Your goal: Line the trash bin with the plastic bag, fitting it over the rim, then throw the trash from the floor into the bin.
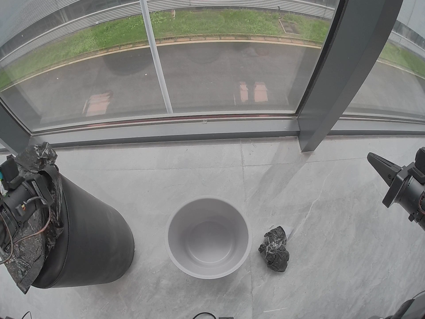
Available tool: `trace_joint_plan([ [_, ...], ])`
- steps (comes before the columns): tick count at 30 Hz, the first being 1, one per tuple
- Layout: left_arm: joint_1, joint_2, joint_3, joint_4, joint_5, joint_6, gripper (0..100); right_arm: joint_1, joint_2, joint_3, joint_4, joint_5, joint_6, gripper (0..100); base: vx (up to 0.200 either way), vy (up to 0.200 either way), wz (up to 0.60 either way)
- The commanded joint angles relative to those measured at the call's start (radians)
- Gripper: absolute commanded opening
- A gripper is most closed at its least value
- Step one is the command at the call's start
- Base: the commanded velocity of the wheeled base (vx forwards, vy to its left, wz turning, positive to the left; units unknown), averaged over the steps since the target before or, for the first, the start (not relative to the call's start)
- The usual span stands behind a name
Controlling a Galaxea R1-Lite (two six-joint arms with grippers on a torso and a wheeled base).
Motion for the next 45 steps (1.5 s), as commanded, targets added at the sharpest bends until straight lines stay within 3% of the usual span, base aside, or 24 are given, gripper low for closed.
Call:
trace_joint_plan([
  [1,-0.025,-0.112,-0.044,-0.050,-0.003,-0.170,0,0.028,-0.003,0.009,-0.002,-0.013,-0.003,0,0.000,0.000,0.00],
  [9,-0.053,-0.188,0.033,-0.040,-0.008,-0.115,0,0.112,0.037,0.017,-0.002,-0.062,-0.006,0,0.000,0.000,0.00],
  [18,-0.053,-0.195,0.014,-0.040,0.001,-0.118,0,0.126,0.025,0.017,-0.004,-0.073,0.000,0,0.000,0.000,0.00],
  [21,-0.053,-0.186,-0.032,-0.039,0.004,-0.126,0,0.201,0.020,0.006,-0.004,-0.114,0.000,0,0.000,0.000,0.00],
  [25,-0.065,-0.108,-0.162,-0.039,0.010,-0.172,0,0.379,0.140,-0.114,-0.004,-0.237,-0.012,0,0.000,0.000,0.00],
  [26,-0.065,-0.108,-0.162,-0.039,0.010,-0.172,0,0.379,0.140,-0.114,-0.004,-0.237,-0.012,0,0.000,0.000,0.00],
  [27,-0.080,-0.077,-0.228,-0.033,0.035,-0.184,0,0.456,0.205,-0.184,-0.002,-0.279,-0.026,0,0.000,0.000,0.00],
  [32,-0.209,-0.028,-0.378,0.035,0.104,-0.242,0,0.609,0.378,-0.350,-0.002,-0.323,-0.076,0,0.000,0.000,0.00],
  [40,-0.403,-0.023,-0.539,0.216,0.144,-0.351,0,0.757,0.614,-0.531,-0.004,-0.378,-0.116,0,0.000,0.000,0.00],
  [45,-0.498,0.000,-0.622,0.302,0.144,-0.433,0,0.819,0.732,-0.605,-0.005,-0.461,-0.116,0,0.000,0.000,0.00],
])
